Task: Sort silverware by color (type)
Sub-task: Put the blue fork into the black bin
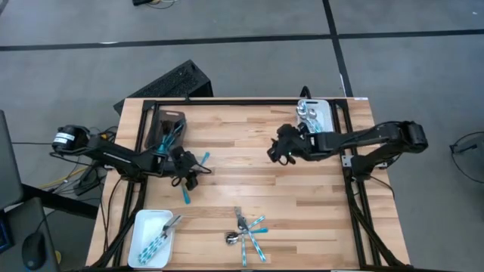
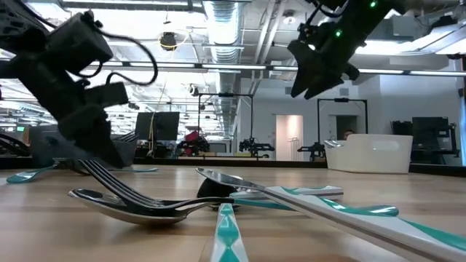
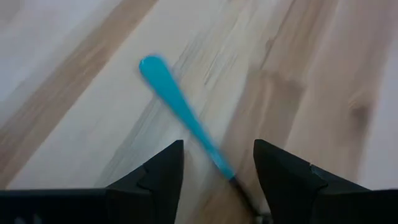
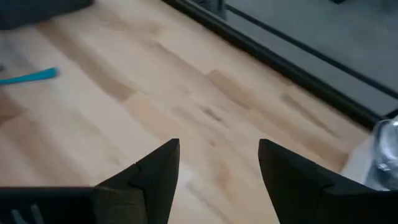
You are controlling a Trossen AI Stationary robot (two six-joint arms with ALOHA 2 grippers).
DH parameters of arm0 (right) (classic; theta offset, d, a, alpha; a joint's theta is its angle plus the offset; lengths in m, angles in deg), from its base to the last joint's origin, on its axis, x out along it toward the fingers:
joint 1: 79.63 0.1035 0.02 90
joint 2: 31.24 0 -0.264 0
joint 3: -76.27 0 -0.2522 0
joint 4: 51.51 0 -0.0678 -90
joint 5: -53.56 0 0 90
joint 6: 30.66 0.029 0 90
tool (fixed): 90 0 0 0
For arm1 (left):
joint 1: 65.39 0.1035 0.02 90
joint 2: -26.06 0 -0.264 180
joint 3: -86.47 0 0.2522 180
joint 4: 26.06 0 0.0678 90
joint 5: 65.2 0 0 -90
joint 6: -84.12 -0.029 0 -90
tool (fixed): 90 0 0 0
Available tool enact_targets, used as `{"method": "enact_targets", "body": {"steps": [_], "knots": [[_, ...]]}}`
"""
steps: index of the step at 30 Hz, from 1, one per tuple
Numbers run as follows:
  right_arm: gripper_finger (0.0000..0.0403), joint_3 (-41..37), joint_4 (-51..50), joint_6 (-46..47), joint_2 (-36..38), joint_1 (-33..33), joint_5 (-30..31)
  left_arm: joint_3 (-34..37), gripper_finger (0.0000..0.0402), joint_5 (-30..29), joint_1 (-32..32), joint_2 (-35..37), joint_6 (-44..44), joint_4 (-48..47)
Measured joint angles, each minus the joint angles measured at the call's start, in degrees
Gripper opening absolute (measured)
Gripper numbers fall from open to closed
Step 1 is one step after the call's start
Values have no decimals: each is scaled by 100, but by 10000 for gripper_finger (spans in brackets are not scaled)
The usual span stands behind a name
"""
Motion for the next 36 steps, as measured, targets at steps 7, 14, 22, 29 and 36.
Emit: {"method": "enact_targets", "body": {"steps": [7,14,22,29,36], "knots": [[244,0,36,469,0,539,560,-13,110,-166,-2,-611,-9,222],[244,0,38,932,0,813,974,4,11,-233,-162,-556,95,357],[244,0,38,936,0,743,999,-493,2,-297,-223,-180,-266,-14],[244,0,-3,936,0,820,998,-1291,1,-1901,-420,292,-763,-1211],[244,-2,-14,936,0,941,1024,-1628,0,-3912,7,1190,456,-3429]]}}
